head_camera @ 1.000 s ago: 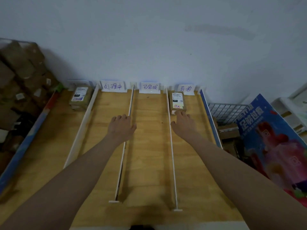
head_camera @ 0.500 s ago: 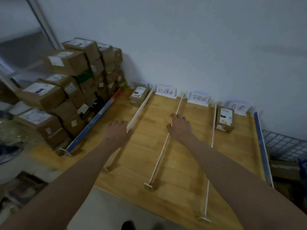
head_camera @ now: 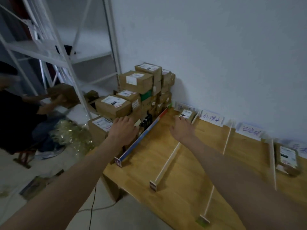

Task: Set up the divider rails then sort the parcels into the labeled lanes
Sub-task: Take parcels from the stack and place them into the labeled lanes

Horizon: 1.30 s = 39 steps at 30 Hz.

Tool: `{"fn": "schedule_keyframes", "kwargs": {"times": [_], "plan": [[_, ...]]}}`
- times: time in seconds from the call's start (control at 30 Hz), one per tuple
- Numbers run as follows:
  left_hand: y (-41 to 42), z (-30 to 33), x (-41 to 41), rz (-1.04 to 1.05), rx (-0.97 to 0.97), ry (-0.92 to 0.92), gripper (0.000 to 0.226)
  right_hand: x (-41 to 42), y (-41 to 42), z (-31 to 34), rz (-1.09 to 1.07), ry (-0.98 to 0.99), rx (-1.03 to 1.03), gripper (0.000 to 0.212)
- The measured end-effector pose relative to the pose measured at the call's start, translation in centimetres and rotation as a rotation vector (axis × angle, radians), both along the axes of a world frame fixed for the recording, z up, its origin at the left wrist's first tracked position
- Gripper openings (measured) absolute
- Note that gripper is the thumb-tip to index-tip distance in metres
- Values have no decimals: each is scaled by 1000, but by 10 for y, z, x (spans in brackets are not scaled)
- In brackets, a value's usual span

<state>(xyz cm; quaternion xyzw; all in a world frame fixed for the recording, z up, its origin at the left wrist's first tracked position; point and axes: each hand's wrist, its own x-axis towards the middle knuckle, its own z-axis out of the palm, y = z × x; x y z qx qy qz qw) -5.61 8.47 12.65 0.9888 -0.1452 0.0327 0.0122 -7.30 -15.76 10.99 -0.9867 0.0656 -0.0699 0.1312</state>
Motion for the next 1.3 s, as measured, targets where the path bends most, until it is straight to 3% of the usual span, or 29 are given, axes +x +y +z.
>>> {"fn": "schedule_keyframes", "kwargs": {"times": [0.3,0.6,0.87,1.0,1.13,1.3], "plan": [[81,34,70,9,58,-50,52,55,86,30,13,-55,48,37],[96,39,164,-6,-39,-110,54,137,101,49,-13,-57,57,36],[98,55,279,-23,-39,-145,53,246,97,59,-76,-124,197,45],[87,66,331,0,-99,-86,57,282,94,58,-164,-97,334,54],[67,66,374,65,-313,52,60,312,93,56,-268,-24,514,60],[44,55,394,172,-523,268,65,324,100,53,-296,58,794,50]]}}
